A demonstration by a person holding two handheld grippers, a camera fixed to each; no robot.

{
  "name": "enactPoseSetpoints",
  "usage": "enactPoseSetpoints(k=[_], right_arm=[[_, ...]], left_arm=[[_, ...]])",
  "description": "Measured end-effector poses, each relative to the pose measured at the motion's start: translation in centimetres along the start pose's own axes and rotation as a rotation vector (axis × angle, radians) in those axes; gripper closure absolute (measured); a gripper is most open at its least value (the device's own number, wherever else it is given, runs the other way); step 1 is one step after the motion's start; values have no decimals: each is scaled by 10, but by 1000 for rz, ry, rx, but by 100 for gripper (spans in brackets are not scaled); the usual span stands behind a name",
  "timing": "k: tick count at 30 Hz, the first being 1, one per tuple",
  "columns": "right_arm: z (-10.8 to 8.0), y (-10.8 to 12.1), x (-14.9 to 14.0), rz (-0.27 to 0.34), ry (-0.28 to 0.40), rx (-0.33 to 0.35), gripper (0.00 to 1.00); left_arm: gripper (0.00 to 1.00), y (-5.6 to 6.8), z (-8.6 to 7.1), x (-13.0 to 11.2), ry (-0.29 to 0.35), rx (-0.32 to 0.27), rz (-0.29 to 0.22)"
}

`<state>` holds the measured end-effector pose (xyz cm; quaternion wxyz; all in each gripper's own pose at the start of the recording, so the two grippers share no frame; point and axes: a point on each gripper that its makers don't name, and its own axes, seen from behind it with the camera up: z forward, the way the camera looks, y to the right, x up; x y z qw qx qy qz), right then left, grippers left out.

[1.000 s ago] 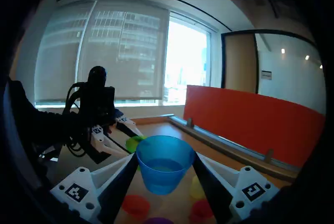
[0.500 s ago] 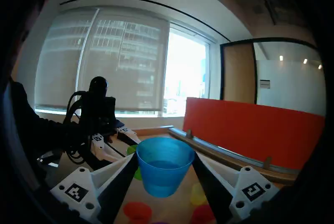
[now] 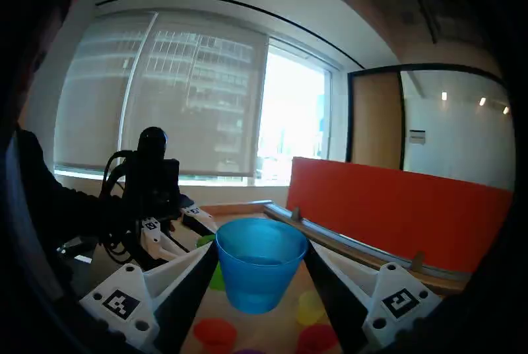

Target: Pour water

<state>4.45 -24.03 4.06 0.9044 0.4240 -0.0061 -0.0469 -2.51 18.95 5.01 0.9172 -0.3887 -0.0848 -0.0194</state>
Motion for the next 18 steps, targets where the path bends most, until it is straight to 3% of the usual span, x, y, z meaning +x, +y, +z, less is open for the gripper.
enactPoseSetpoints(k=[18], right_arm=[[-1, 0, 14, -95, -21, 8, 7]], left_arm=[[14, 29, 1, -8, 42, -56, -8]])
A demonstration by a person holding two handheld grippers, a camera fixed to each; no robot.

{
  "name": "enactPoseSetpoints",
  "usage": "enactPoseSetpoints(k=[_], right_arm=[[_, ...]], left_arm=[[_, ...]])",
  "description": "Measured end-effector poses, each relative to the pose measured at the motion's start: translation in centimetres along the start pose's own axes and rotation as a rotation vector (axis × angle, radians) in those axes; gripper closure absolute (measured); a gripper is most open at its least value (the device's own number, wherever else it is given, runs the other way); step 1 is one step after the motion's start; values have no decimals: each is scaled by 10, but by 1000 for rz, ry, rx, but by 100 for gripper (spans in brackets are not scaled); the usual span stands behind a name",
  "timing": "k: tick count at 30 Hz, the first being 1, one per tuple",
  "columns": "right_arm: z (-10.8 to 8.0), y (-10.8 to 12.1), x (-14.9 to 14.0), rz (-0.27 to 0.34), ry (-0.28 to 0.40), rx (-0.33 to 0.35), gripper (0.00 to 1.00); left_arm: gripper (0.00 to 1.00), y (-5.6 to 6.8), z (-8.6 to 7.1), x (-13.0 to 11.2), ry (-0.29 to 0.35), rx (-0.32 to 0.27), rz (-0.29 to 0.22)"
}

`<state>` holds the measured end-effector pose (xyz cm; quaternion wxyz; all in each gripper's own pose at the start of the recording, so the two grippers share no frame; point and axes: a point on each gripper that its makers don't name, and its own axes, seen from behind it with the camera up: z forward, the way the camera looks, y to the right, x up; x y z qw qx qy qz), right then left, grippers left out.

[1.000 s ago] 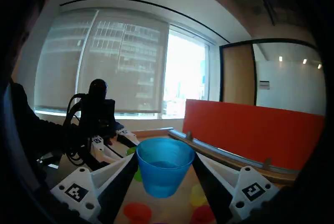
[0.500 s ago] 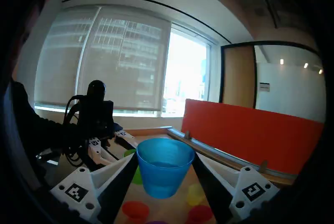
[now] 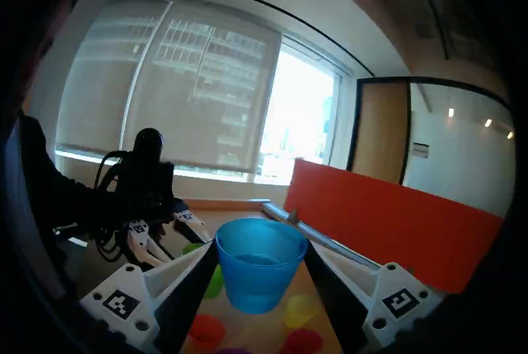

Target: Pour water

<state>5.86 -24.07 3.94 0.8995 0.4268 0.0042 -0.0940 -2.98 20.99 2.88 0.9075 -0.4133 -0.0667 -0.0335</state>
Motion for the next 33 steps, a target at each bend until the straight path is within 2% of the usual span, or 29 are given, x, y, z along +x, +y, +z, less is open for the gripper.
enactPoseSetpoints(k=[6, 18, 33], right_arm=[[0, 1, 8, -32, 7, 2, 7], [2, 2, 20, -140, 29, 2, 7], [6, 5, 27, -250, 14, 1, 7]], left_arm=[[14, 7, 0, -4, 10, -18, -11], [14, 21, 5, -8, 18, -56, -10], [14, 36, 6, -7, 32, -102, -1]])
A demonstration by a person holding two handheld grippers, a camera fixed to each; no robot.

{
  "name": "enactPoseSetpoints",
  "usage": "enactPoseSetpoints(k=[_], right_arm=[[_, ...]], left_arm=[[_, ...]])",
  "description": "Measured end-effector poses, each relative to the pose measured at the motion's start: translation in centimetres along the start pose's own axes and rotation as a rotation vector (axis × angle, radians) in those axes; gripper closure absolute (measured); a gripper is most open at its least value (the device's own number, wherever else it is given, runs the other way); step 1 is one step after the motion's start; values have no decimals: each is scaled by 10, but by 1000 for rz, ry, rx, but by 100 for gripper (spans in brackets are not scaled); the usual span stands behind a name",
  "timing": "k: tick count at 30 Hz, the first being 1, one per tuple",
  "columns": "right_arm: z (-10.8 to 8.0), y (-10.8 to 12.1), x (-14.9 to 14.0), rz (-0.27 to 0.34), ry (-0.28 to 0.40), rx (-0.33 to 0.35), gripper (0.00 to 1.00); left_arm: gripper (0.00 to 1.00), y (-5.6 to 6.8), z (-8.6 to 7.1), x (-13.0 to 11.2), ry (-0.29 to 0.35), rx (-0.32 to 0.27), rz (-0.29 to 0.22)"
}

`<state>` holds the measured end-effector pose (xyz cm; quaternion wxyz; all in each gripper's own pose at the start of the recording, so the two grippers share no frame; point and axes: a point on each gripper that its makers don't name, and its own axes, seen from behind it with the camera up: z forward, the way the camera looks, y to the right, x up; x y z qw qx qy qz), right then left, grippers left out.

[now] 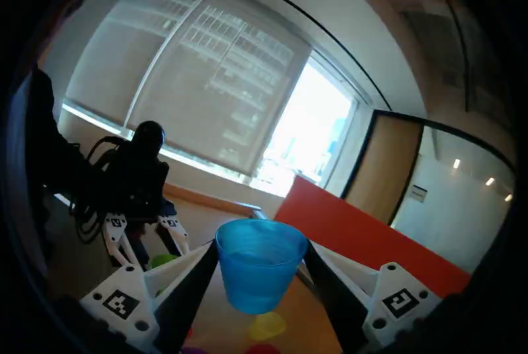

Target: Pour water

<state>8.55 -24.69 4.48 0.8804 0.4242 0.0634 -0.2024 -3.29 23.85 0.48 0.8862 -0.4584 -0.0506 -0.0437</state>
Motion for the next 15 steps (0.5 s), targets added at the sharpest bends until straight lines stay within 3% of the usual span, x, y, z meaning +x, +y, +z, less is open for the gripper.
enactPoseSetpoints(k=[15], right_arm=[[10, 3, 3, -147, -15, -11, 7]], left_arm=[[14, 12, 2, 0, 6, -23, 57]])
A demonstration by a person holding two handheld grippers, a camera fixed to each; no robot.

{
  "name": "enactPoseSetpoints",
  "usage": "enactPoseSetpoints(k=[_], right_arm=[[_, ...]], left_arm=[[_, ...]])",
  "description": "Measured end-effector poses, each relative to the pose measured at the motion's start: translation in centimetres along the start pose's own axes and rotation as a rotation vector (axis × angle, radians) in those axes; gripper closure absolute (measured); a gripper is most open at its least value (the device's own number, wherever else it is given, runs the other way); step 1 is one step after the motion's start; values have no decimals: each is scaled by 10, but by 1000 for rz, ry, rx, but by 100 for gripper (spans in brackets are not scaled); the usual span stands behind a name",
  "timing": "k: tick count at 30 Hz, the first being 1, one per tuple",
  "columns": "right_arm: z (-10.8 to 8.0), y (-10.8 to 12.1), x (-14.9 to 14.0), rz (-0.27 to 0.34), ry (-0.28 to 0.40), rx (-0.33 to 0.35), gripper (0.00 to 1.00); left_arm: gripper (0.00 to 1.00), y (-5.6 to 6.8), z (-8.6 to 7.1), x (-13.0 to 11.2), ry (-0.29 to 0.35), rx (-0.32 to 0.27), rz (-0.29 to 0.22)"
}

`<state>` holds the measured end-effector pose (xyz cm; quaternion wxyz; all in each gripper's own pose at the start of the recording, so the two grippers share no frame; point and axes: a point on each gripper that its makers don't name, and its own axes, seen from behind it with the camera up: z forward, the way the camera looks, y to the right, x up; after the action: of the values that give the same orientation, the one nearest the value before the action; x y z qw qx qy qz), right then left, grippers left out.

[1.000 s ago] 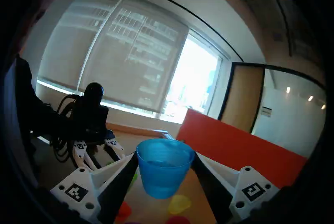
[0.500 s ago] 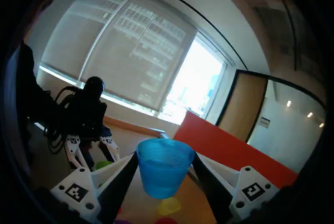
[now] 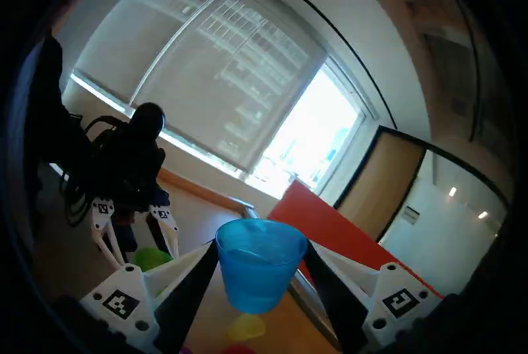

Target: Pour water

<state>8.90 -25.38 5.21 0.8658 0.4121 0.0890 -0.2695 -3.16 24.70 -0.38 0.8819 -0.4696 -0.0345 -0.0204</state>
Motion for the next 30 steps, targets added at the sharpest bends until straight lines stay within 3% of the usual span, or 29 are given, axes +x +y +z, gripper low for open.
enactPoseSetpoints(k=[30], right_arm=[[0, 5, 10, -297, -18, -30, 7]], left_arm=[[14, 9, 0, 6, 31, -16, 13]])
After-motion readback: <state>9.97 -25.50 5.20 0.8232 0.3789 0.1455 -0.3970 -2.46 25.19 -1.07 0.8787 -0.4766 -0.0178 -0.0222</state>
